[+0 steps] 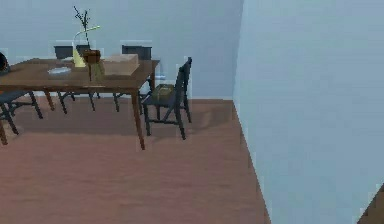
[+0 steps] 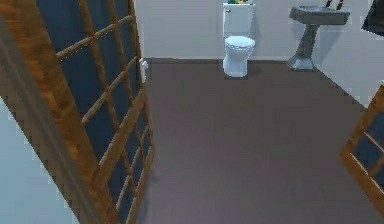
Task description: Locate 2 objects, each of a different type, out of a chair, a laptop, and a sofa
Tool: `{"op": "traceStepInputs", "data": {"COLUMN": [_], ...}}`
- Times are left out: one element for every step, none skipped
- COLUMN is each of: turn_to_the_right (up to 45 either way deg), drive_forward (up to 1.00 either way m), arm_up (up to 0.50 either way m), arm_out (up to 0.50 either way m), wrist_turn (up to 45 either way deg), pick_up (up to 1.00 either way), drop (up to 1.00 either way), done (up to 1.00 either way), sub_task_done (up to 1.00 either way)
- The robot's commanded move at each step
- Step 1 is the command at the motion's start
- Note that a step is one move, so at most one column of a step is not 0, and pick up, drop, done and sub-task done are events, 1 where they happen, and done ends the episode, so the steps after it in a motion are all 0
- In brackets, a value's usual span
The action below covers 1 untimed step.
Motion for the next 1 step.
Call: {"op": "traceStepInputs", "data": {"turn_to_the_right": [0.0], "drive_forward": [1.0], "arm_up": [0.0], "arm_out": [0.0], "wrist_turn": [0.0], "pick_up": [0.0], "drop": [0.0], "done": [0.0], "sub_task_done": [0.0]}}
